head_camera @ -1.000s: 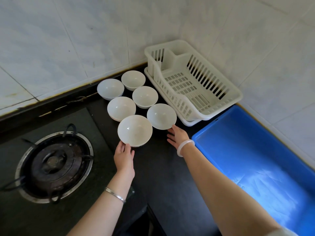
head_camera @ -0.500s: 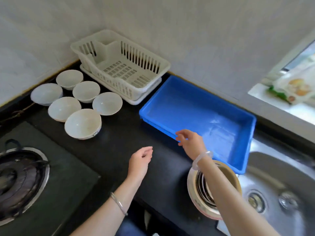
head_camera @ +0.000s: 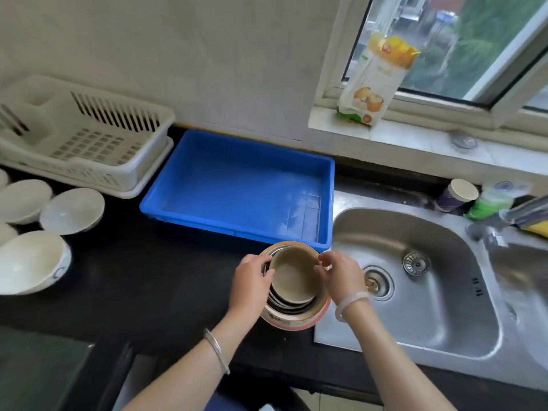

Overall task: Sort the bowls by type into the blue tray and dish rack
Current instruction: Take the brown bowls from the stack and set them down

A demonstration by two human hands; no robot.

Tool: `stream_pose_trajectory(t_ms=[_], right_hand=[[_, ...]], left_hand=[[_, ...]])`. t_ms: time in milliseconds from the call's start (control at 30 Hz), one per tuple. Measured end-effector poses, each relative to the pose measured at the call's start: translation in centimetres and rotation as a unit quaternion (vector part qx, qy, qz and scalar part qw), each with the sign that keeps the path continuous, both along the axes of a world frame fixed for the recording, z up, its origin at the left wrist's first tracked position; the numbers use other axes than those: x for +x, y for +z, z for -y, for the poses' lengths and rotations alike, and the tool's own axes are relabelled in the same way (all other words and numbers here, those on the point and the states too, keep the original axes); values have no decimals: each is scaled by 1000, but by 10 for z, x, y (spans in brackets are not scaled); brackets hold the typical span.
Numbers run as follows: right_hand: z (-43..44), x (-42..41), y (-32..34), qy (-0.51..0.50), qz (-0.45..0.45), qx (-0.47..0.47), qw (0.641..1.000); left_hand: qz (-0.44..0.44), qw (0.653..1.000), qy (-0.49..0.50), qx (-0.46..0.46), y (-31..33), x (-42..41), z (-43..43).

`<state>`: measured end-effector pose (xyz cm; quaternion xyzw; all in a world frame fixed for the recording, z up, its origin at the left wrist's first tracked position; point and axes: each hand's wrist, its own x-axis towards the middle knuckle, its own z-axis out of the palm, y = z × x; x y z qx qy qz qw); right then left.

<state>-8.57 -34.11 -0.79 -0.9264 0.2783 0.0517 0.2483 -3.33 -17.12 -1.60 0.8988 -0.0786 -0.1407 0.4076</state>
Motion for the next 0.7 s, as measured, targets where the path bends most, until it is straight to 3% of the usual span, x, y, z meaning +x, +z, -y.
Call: stream_pose_trajectory(t_ms=[333,700], right_hand=[[1,6,-1,-53,-1,37,998],[10,0,6,-33,-6,91,995]], left_hand=[[-3,1000,3,13,-2,3,2],[-42,999,11,-14,-1,7,0]])
